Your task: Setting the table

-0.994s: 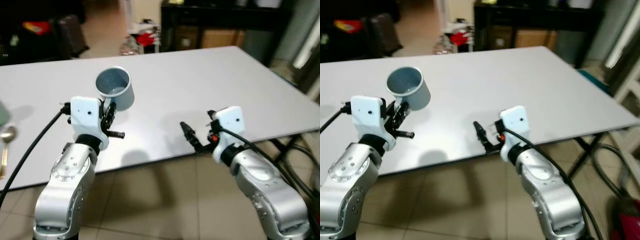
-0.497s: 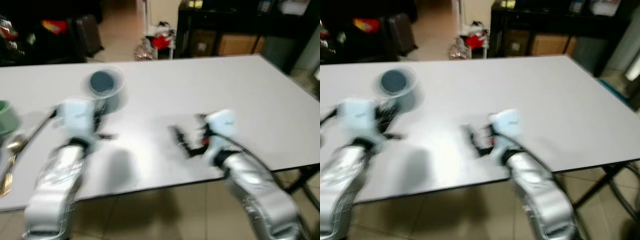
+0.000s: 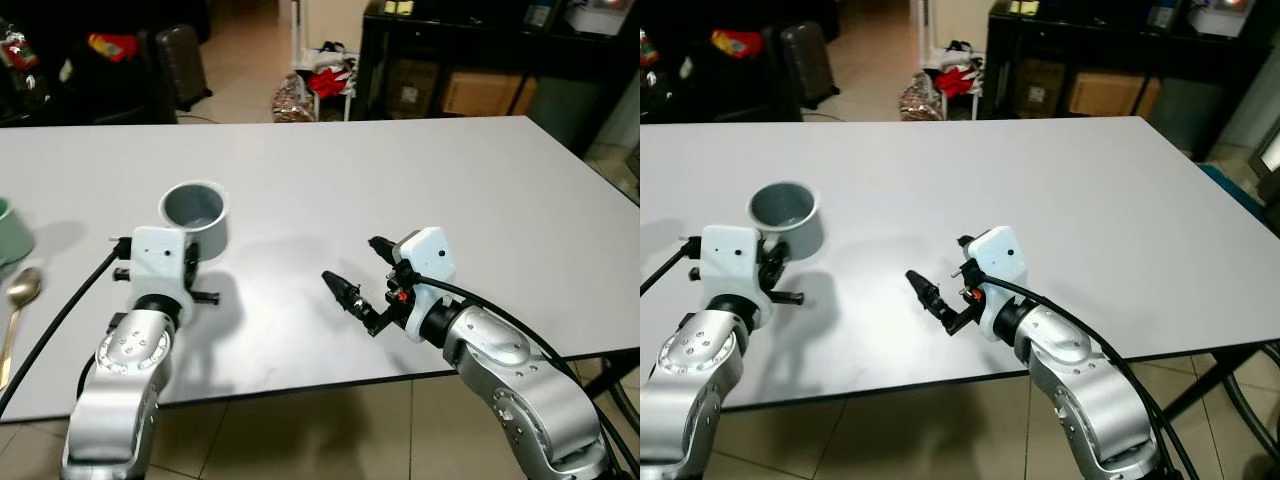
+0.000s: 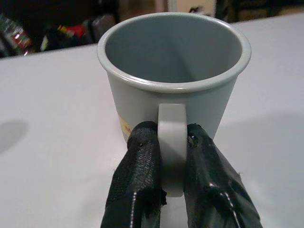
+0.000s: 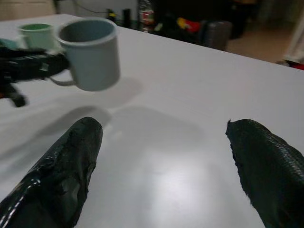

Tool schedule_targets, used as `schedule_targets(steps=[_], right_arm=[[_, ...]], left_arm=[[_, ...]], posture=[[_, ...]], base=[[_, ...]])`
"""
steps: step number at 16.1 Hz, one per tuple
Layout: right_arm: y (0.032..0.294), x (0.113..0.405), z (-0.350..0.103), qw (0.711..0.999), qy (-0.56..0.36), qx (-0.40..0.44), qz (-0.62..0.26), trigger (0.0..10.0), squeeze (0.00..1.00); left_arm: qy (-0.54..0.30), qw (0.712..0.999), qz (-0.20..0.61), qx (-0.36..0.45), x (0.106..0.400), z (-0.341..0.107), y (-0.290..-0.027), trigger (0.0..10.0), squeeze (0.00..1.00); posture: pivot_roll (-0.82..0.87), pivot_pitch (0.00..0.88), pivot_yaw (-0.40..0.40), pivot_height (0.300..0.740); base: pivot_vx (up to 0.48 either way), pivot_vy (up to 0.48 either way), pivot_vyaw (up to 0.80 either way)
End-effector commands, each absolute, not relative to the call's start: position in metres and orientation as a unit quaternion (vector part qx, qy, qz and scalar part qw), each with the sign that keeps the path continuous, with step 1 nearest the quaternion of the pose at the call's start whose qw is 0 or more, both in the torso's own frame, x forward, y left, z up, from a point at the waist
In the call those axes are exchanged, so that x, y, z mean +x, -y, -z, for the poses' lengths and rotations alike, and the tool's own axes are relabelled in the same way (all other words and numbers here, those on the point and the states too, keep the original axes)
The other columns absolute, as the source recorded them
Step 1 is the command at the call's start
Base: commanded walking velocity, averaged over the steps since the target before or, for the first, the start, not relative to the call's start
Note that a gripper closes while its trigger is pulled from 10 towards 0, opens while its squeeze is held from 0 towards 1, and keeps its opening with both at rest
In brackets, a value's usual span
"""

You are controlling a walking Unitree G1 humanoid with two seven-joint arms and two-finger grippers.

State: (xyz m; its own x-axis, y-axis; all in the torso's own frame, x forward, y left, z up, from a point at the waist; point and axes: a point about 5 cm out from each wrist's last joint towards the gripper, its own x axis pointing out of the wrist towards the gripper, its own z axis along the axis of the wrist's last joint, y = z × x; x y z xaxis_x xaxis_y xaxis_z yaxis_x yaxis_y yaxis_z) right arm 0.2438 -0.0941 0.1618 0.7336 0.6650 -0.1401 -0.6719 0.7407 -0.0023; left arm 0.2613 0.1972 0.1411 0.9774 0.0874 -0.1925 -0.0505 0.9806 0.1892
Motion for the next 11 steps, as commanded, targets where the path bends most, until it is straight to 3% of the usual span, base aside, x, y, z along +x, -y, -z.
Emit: schedule_targets(steps=[1,4,9,11], right_arm=[[0.095,0.246,-0.164,0.927,-0.058,-0.025,-0.37,10.0,0.0],[0.094,0.245,-0.161,0.913,-0.066,-0.053,-0.399,10.0,0.0],[0.083,0.248,-0.152,0.891,-0.105,-0.078,-0.435,10.0,0.0],[0.078,0.248,-0.153,0.887,-0.105,-0.081,-0.442,10.0,0.0]], left_arm=[[-0.083,0.991,-0.033,0.101,0.271,-0.148,-0.199,10.0,0.0],[-0.089,0.991,-0.014,0.104,0.295,-0.145,-0.2,10.0,0.0],[-0.109,0.99,-0.012,0.086,0.34,-0.127,-0.201,10.0,0.0],[-0.117,0.989,-0.007,0.091,0.343,-0.123,-0.203,10.0,0.0]], posture=[[-0.01,0.0,0.014,0.74],[-0.02,0.0,0.046,0.74],[-0.01,0.0,0.032,0.74],[-0.01,0.01,0.045,0.74]], base=[[0.0,0.0,0.0],[0.0,0.0,0.0],[0.0,0.0,0.0],[0.0,0.0,0.0]])
